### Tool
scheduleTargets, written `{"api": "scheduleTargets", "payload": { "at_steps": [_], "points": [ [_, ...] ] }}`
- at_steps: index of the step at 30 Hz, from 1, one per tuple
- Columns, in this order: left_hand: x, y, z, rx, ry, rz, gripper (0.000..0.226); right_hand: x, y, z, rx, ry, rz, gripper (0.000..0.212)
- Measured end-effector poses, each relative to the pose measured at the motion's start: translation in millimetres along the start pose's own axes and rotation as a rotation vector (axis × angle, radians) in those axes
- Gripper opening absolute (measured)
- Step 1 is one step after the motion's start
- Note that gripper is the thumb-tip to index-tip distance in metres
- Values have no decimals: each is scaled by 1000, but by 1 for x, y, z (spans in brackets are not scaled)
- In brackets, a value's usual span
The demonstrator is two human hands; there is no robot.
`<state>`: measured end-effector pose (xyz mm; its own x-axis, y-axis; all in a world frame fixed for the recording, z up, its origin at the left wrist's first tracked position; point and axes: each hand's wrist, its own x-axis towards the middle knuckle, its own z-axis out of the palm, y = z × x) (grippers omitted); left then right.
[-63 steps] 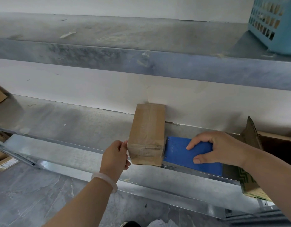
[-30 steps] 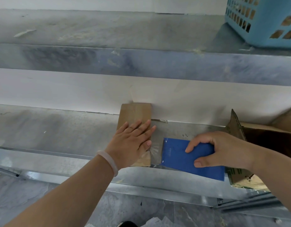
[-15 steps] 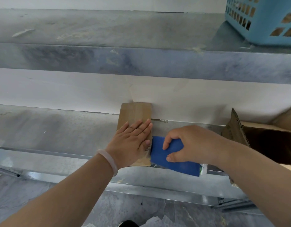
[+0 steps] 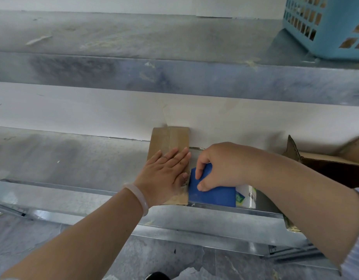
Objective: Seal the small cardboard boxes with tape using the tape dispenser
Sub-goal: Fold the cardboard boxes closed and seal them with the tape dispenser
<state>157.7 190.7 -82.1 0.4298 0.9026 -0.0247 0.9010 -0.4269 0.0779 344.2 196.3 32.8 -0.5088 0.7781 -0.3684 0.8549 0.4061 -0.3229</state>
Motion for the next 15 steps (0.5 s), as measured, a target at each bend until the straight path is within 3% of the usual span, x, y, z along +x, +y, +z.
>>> {"api": "scheduleTargets", "payload": {
  "at_steps": [10,13,15],
  "points": [
    [0,1,-1,13,-28,8,82,-9,0,8,43,52,18,20],
    [-1,0,-1,19,-12,22,86,-11,9,32,-263,62,9,13],
    [-3,0,1,23,11,33,94,-14,19,59,-376,-24,58,12]
  ]
}}
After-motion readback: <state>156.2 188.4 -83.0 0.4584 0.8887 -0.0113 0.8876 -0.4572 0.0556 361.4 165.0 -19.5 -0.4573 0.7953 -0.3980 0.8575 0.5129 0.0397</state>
